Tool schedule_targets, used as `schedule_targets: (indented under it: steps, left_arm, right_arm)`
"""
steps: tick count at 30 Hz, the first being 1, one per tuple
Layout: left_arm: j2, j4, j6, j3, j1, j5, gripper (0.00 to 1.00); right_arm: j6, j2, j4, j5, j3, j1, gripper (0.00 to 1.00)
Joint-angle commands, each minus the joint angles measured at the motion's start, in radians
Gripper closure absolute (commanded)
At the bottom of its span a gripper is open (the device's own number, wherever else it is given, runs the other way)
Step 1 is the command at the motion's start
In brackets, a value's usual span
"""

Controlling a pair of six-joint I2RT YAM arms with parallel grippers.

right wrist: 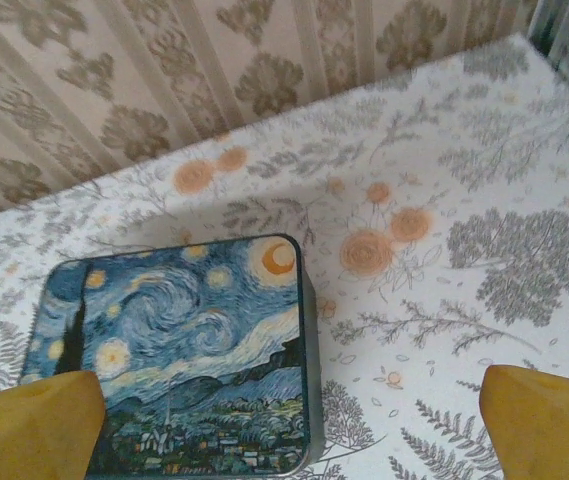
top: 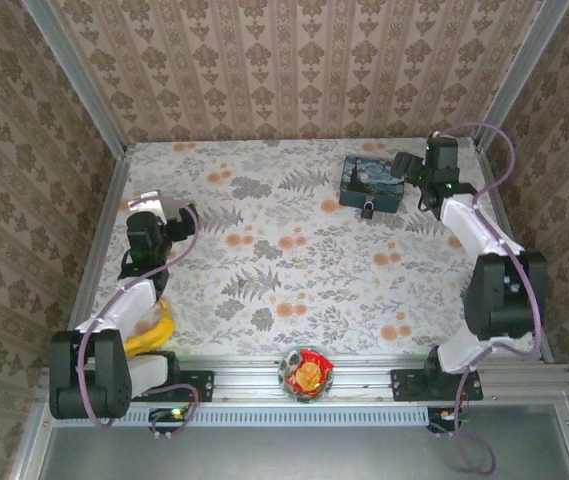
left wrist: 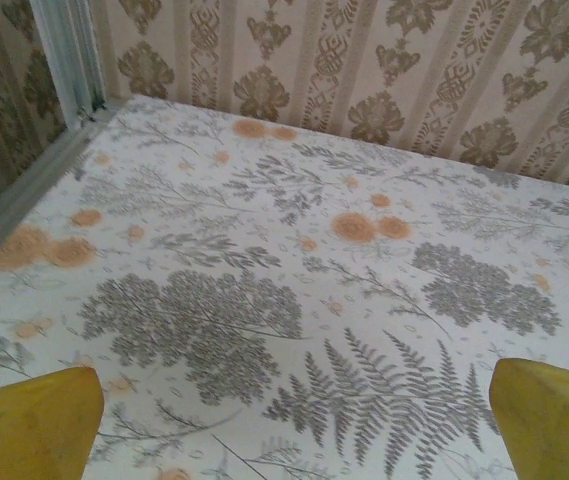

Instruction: Unlock the padlock with the key

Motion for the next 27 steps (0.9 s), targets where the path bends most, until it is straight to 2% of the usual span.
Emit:
schedule_targets:
  steps: [1,9,16,27]
  left_arm:
    - [-0.012,-0.05,-0.098,0.028,-0.02,0.017,0.0]
    - [0.009,-0.095,-0.132,0.042,-0.052,0.014,0.0]
    - [0.024,-0.124,-0.14,0.065,-0.065,0.015,0.0]
    - [0.06,-0.109,-0.199,0.091,-0.071,0.071,0.0]
  right_arm:
    - [0.085,0.096,-0.202,-0.008,0.092,-0.002,0.03]
    - [0.125,0.292,-0.298,-0.094,0.287,-0.014,0.05]
    - [0.151,0.372,-0.292,-0.15,0.318,-0.014,0.07]
    - [0.082,0.485,-0.249,-0.323,0.367,0.015,0.21]
